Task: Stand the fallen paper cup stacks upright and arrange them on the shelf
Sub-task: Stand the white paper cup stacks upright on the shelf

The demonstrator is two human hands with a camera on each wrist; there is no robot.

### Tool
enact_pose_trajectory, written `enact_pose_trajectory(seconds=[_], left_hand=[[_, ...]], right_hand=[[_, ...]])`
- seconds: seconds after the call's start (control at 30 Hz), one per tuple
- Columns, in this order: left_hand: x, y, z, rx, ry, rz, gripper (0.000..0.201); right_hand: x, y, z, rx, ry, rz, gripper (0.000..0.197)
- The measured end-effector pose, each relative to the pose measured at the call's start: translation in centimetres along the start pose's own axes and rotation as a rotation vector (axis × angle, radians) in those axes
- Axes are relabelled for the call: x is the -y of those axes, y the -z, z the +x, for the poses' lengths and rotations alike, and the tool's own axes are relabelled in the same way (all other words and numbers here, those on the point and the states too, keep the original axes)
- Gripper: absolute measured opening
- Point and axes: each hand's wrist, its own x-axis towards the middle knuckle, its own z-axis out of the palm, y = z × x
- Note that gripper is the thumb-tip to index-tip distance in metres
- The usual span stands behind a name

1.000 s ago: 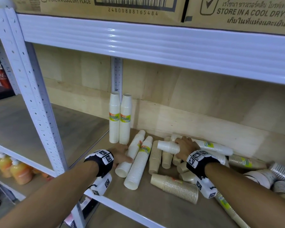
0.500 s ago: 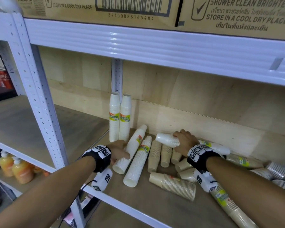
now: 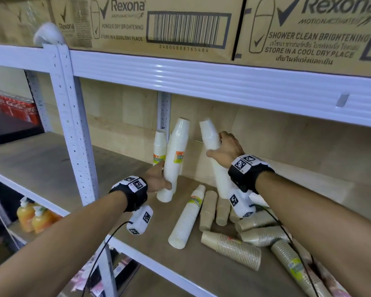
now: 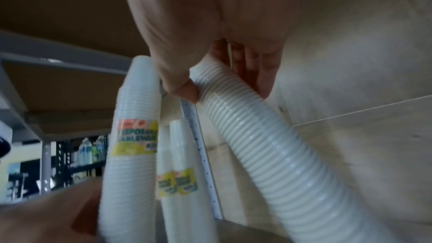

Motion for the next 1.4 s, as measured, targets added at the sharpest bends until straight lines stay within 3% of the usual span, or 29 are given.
enact_pose_trajectory(seconds=[0.23, 0.4, 0.73, 0.9, 1.0, 1.1, 1.23, 1.4], left_hand=[[1.0, 1.0, -0.2, -0.07, -0.004, -0.035, 0.078], [3.1, 0.6, 0.0, -0.062, 0.101, 0.017, 0.059], [6.2, -1.6, 0.2, -0.053, 0.153, 0.012, 0.057], [6.4, -1.7, -0.1, -0.007, 0.163, 0.021, 0.043], [5.4, -1.0, -0.4, -0.022, 0.133, -0.012, 0.051], [3.2, 0.7, -0.5, -0.044, 0.095, -0.06, 0.045], [0.1, 3.9, 0.2, -0.115, -0.021, -0.069, 0.073], [-3.8, 6.6, 0.1, -0.301, -0.072, -0.079, 0.047]], right_hand=[[4.2, -2.8, 0.0, 0.037, -0.019, 0.283, 0.047], [4.9, -6.1, -1.1, 0.118, -0.034, 0.387, 0.046], [3.8, -10.6, -2.5, 0.239, -0.092, 0.385, 0.048], [3.8, -11.0, -2.4, 0.267, -0.086, 0.41, 0.05], [4.1, -10.5, -2.1, 0.255, -0.079, 0.44, 0.052], [4.6, -9.4, -1.4, 0.214, -0.056, 0.446, 0.051], [5.6, -7.8, -0.3, 0.122, -0.016, 0.414, 0.048], [6.6, -6.1, 0.8, 0.07, 0.043, 0.256, 0.044]])
